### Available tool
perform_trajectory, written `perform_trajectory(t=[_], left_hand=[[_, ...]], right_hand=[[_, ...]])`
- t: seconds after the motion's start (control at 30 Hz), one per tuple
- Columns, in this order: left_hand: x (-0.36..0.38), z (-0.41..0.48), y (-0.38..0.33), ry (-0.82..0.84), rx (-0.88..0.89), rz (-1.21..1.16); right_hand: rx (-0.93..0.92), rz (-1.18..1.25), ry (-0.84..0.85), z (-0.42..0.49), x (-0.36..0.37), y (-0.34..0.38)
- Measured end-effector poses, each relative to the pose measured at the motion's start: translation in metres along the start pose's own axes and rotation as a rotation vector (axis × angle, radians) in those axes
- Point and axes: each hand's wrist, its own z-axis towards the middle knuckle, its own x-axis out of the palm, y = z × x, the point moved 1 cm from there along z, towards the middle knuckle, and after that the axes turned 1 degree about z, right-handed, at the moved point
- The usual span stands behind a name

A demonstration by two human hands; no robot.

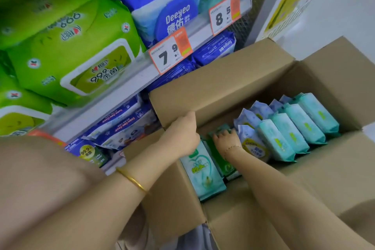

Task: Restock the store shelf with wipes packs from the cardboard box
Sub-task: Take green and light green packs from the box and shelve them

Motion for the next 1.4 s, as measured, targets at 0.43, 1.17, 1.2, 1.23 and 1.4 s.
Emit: perform_trajectory(t=[0.43, 1.17, 1.2, 1.23, 1.4], left_hand=[[-0.007, -0.013, 0.001, 0.012, 0.039, -0.098], [-0.155, -0.219, 0.056, -0.477, 0.440, -0.806], [-0.163, -0.234, 0.065, -0.531, 0.437, -0.844], [-0.171, -0.251, 0.074, -0.590, 0.428, -0.888], [-0.207, -0.319, 0.130, -0.866, 0.394, -1.054]], right_hand=[[-0.259, 0.135, 0.274, -0.058, -0.078, -0.028], [-0.684, 1.440, -0.703, -0.286, -0.354, 0.018], [-0.730, 1.467, -0.666, -0.292, -0.365, 0.034], [-0.773, 1.451, -0.612, -0.299, -0.375, 0.051], [-0.896, 1.151, -0.519, -0.326, -0.416, 0.143]])
